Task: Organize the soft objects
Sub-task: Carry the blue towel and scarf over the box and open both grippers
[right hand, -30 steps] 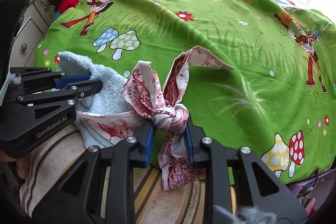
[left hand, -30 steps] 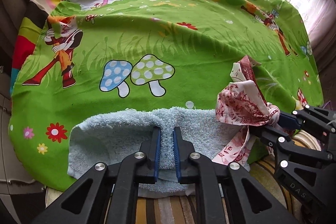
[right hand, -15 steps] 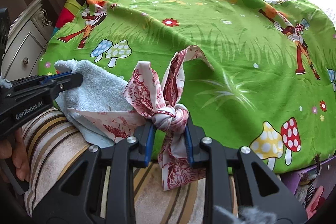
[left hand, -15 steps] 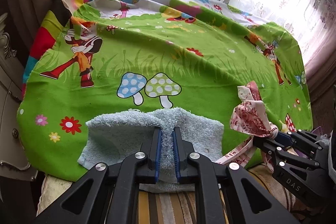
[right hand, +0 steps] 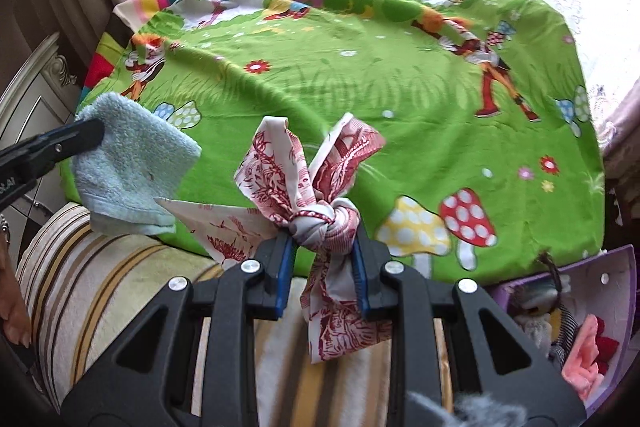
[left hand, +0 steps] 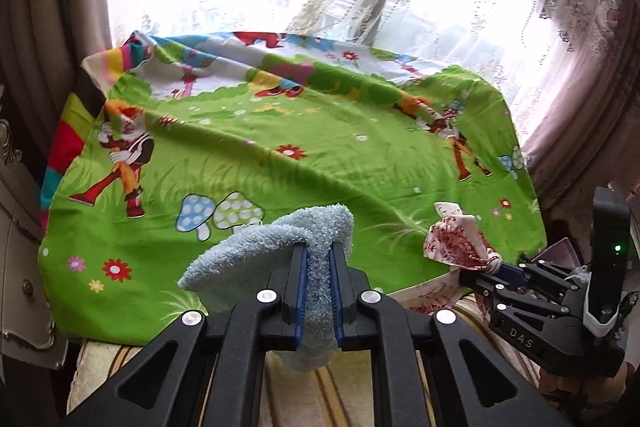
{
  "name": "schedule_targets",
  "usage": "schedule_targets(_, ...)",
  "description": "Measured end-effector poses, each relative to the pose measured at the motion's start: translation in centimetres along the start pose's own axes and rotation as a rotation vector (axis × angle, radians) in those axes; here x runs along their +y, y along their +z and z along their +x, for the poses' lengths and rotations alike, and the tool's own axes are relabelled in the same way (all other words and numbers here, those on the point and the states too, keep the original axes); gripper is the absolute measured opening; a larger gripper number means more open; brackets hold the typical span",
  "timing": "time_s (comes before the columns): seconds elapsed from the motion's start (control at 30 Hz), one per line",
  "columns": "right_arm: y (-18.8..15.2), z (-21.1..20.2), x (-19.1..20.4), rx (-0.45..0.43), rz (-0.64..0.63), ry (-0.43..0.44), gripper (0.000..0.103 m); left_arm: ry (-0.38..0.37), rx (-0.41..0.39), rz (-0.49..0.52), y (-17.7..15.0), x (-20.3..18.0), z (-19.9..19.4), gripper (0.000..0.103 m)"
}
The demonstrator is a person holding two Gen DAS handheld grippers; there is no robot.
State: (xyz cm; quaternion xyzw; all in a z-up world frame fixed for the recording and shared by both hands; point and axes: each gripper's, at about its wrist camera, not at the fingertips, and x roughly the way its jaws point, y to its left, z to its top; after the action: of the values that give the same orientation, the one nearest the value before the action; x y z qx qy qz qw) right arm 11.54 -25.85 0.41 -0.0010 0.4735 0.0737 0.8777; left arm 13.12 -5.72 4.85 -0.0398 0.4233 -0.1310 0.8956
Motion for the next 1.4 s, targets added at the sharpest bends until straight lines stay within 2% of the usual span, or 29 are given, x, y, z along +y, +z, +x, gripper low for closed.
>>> schedule_targets(0.3,-1.9,-4.9,-6.1,-0.046,0.089,-0.100,0.029,-0.153,-0.024,0.135,1.0,-8.9,-1.6,0.011)
schedule_targets(0.5,-3.9,-8.4,-11.1,-0.071,0.168,-0.206,0.029,-0.295,0.008,0.232,0.1,-16.6,-1.1,0.011)
schedule_targets(0.63,-5.5,-10.3,-14.6,-0.076,0.221,-0.281,0.029,-0.365,0.041,0.290,-0.9,-20.7,-0.4,0.011)
schedule_targets(0.93,-9.1,-13.0,-20.5,-0.060,0.325,-0.432,0.030,-0.471,0.112,0.379,-2.9,-27.3,1.1,0.014)
schedule_targets(1.03,-10.1,-13.6,-21.8,-0.060,0.358,-0.471,0.031,-0.498,0.144,0.396,-3.5,-29.1,2.2,0.021)
schedule_targets(1.1,-10.7,-13.9,-22.5,-0.057,0.376,-0.486,0.033,-0.501,0.170,0.401,-3.8,-29.9,3.1,0.041)
schedule_targets(1.2,-11.5,-14.4,-22.9,-0.055,0.387,-0.519,0.043,-0.507,0.179,0.399,-4.2,-30.3,3.4,0.059)
schedule_targets(1.3,-12.1,-15.3,-22.9,-0.072,0.397,-0.527,0.056,-0.504,0.182,0.412,-4.8,-30.1,3.0,0.063)
schedule_targets(1.4,-12.9,-16.0,-22.9,-0.081,0.406,-0.544,0.059,-0.495,0.193,0.405,-5.7,-29.3,2.6,0.065)
